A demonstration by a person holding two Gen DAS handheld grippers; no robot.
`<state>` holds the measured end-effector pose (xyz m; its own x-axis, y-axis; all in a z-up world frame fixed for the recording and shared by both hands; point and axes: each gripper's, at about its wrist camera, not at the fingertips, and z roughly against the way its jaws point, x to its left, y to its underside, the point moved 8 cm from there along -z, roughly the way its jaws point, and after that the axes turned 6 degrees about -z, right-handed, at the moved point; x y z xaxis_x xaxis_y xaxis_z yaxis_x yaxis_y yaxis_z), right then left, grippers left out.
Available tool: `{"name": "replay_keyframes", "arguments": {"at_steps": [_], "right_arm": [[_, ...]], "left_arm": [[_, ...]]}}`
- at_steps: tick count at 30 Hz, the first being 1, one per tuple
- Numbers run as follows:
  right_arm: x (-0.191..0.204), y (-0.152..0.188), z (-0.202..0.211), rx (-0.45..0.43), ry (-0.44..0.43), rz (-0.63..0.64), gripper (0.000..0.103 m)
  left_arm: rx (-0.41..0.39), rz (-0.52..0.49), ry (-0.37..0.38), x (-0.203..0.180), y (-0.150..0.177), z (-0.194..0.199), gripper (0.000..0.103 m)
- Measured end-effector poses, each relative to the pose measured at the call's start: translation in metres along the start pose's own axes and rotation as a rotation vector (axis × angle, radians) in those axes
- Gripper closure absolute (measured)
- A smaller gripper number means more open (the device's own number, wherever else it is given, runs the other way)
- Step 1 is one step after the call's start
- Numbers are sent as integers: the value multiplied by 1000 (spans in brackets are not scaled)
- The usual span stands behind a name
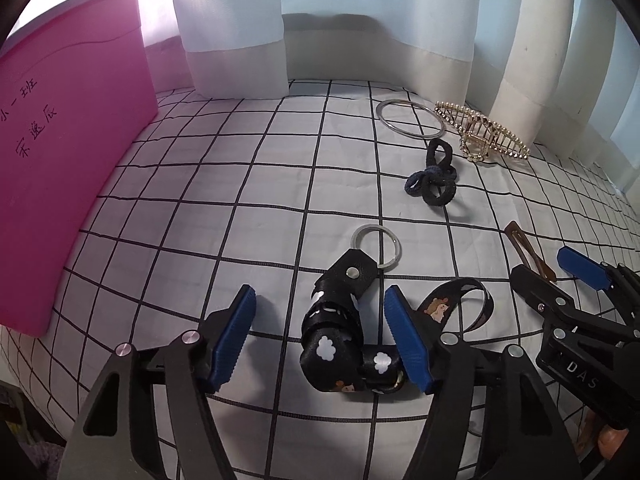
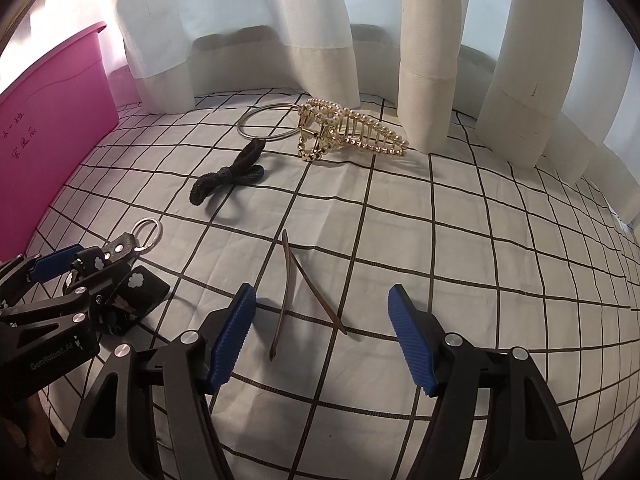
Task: Organize jewelry
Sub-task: 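Grasp the black keychain with left tool while right tool grasps the brown hairpin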
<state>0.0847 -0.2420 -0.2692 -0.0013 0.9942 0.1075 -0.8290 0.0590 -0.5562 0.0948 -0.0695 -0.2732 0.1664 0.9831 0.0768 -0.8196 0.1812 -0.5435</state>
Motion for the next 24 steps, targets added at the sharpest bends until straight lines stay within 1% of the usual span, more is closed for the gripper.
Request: {"name": "replay_keyframes", "arguments": {"at_steps": [2, 3, 4, 5, 6, 7, 9, 14, 24], "right_arm": [[4, 0, 1, -4, -10, 13, 52], [5, 0, 1, -5, -12, 20, 55], [6, 0, 2, -5, -13, 26, 63], [7, 0, 3, -6, -12, 30, 73], [7, -1, 3, -7, -5, 32, 78], [7, -1, 3, -4, -9, 28, 80], [4, -2, 4, -1, -33, 2, 81], [2, -2, 8, 5, -50, -18, 81], [1, -8, 30, -19, -59, -18, 81]], "left_arm": [[-4, -3, 5, -1, 0, 1, 49], [-8, -9, 8, -3, -1, 2, 59], [-11, -16, 12, -4, -1, 3, 70], [-11, -22, 15, -5, -1, 3, 74], [-11, -26, 22, -7, -1, 4, 82], [-11, -29, 20, -7, -2, 4, 85], [-10, -28, 22, -7, -1, 4, 86], [10, -5, 34, -4, 1, 6, 87], [7, -5, 47, -3, -1, 24, 87]]}}
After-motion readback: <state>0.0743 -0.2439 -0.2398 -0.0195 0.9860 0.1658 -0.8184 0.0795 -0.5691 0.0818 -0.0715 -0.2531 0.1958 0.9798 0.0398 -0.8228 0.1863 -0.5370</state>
